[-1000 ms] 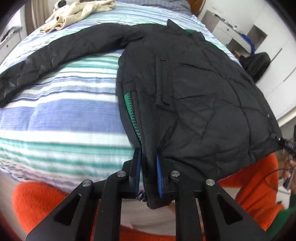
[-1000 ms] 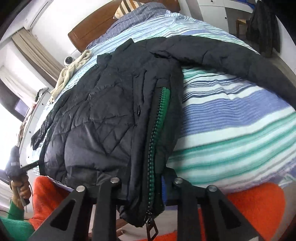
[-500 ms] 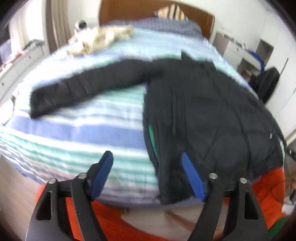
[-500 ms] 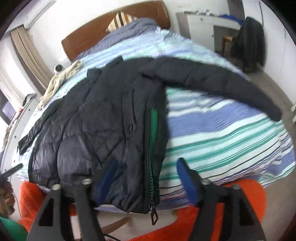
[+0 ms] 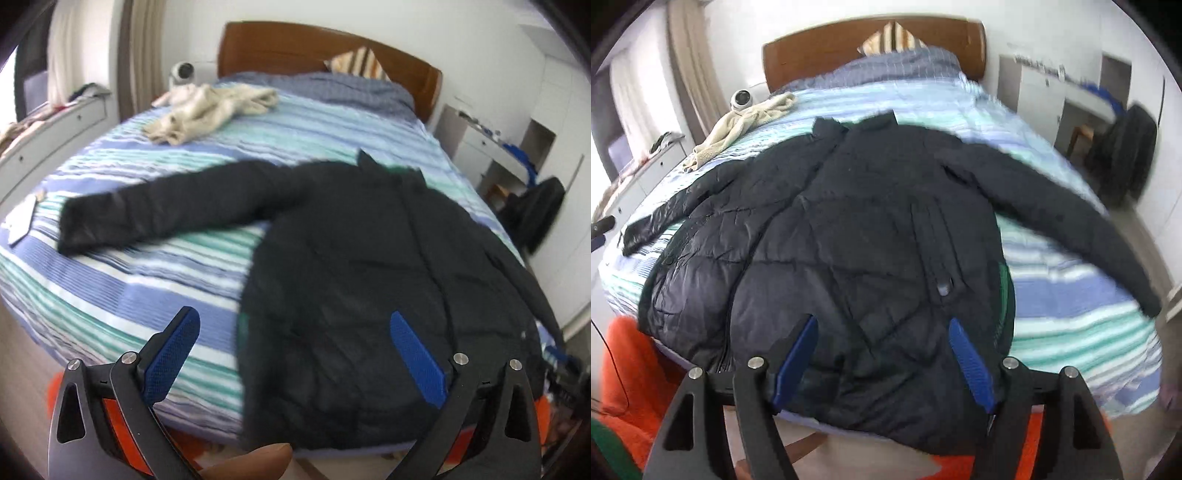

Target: Fold large clothes

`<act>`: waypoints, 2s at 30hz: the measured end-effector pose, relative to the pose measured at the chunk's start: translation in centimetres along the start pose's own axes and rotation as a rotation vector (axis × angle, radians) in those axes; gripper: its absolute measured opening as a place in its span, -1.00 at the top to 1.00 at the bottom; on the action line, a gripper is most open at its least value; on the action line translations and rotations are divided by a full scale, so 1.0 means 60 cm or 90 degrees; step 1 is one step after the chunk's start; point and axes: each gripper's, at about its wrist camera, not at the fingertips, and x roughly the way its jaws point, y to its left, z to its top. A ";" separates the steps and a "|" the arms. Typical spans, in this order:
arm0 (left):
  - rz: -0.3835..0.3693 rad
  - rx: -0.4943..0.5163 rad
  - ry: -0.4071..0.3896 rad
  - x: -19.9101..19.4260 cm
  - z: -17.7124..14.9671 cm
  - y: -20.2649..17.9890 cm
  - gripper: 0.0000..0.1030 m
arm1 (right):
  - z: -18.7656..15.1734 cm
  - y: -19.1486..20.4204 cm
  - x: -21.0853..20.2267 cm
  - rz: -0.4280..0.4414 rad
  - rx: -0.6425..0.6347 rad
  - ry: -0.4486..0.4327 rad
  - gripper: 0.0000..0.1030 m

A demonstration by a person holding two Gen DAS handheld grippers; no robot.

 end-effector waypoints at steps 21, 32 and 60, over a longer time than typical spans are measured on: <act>0.027 0.054 0.013 -0.022 -0.016 -0.022 -0.99 | 0.007 -0.024 -0.032 -0.015 0.025 -0.055 -0.51; 0.044 0.051 0.011 -0.034 -0.018 -0.016 -0.99 | -0.052 -0.325 -0.031 0.008 0.416 -0.126 -0.51; 0.056 0.002 0.057 -0.005 -0.019 -0.020 -0.99 | -0.126 -0.657 0.087 -0.042 0.826 -0.208 0.70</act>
